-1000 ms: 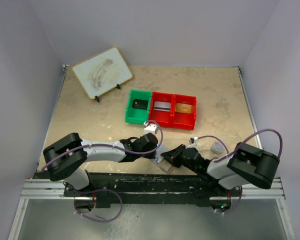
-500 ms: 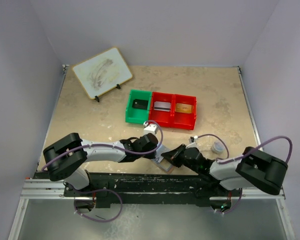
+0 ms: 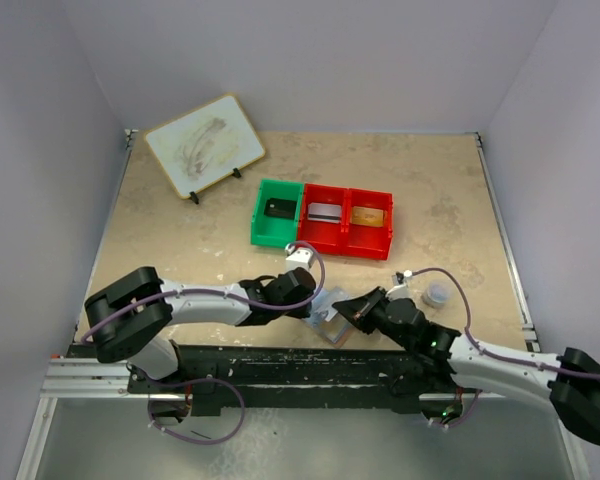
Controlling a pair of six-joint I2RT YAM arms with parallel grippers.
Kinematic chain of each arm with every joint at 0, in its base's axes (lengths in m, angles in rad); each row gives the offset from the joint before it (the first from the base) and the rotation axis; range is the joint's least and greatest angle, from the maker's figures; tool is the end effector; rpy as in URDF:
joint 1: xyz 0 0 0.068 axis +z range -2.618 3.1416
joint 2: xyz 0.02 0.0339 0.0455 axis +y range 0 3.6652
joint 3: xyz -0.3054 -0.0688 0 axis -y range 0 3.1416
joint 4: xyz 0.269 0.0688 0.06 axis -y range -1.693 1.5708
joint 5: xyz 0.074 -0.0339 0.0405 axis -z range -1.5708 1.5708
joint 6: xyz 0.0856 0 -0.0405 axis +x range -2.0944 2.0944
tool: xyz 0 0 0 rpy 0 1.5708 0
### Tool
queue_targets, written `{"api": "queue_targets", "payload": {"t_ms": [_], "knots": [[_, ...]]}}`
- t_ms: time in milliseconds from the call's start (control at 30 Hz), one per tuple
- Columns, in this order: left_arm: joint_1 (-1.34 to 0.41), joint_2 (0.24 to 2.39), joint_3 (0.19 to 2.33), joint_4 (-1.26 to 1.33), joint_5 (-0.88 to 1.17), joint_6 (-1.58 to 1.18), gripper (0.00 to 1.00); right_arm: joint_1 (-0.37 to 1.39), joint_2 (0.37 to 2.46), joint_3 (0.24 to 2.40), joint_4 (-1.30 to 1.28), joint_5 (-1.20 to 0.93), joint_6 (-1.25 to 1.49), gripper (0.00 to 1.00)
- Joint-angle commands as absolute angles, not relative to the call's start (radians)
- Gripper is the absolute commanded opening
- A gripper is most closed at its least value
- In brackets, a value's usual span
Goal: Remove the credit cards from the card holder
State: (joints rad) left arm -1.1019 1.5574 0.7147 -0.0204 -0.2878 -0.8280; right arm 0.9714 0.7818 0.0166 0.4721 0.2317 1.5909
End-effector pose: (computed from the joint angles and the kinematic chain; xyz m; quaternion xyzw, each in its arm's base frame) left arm 0.1758 -0.2934 0.1394 0.0775 0.9264 -0.2053 0.3059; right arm 0.1231 0.1453 0.1402 0.3087 0.7384 0.5411 0.2581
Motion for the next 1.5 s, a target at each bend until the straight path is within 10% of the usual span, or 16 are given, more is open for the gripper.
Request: {"api": "queue_targets", "payload": {"t_ms": [0,867,1467], "knots": [[-1.104,1.499,0.690,-0.064,-0.341,-0.837,0.16,0.971,0.656,0.001,0.284,0.321,1.529,0.00],[-1.010,1.140,0.916,-0.663,-0.761,-0.708,0.73,0.972,0.762,0.459,0.229,0.633,0.361,0.00],[-0.712,1.032,0.871,-0.694,-0.780,-0.644,0.77,0.788,1.308,0.895,0.207,0.334,-0.061,0.00]]}}
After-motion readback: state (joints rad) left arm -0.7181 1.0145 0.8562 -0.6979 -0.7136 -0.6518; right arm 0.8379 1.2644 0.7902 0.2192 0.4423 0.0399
